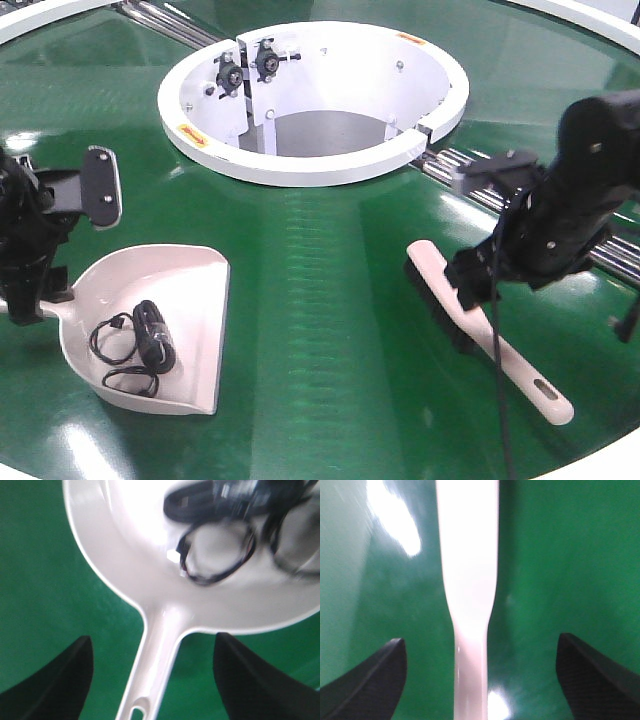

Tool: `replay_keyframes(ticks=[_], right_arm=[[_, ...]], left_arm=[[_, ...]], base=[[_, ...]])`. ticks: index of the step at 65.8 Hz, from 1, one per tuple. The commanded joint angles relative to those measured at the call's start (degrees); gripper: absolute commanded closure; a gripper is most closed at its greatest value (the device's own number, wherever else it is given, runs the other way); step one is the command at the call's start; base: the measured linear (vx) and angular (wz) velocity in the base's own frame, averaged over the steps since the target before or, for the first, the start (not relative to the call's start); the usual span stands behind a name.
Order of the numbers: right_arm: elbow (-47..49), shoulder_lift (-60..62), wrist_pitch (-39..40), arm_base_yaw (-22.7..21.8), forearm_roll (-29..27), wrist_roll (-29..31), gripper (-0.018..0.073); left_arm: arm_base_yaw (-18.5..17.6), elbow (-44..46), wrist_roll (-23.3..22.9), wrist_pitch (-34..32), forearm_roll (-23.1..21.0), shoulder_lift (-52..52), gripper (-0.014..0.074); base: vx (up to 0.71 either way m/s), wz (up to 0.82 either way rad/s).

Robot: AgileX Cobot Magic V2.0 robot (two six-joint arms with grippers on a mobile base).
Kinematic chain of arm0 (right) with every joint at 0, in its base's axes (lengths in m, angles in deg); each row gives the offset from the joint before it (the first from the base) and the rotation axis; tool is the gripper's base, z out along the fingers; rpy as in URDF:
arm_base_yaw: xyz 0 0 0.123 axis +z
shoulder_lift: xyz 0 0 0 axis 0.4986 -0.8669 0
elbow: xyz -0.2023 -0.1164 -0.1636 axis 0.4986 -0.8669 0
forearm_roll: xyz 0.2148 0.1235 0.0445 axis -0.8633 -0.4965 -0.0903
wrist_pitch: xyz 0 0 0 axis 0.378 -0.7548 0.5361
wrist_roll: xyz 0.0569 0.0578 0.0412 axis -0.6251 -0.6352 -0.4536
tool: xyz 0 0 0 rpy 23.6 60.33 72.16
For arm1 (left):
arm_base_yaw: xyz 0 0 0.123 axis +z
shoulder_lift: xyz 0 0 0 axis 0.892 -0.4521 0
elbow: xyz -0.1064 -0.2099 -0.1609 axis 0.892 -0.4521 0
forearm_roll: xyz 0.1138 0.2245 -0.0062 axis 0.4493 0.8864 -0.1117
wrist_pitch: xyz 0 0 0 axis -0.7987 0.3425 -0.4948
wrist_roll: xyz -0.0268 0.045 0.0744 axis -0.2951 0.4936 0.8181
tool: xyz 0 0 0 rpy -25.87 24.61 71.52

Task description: Clean and inspect green conveyor with broom and dustpan

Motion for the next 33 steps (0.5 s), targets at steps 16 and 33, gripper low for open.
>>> replay_keyframes(ticks=[16,33], right_arm=[[1.1,16.1,14.66,-0.3,1.7,-0.22,-0.0022],[-1.13,23.86,19.53,-0.3,2.48,0.34,-0.0022]], left_arm=[[-0.45,1.65,-0.63,-4.45,-15.97,13.3,0.0115],[-0.5,1.65,-8.83,-10.23,-19.75,20.74,0.0152]], base=[[0.0,0.0],[0.0,0.0]])
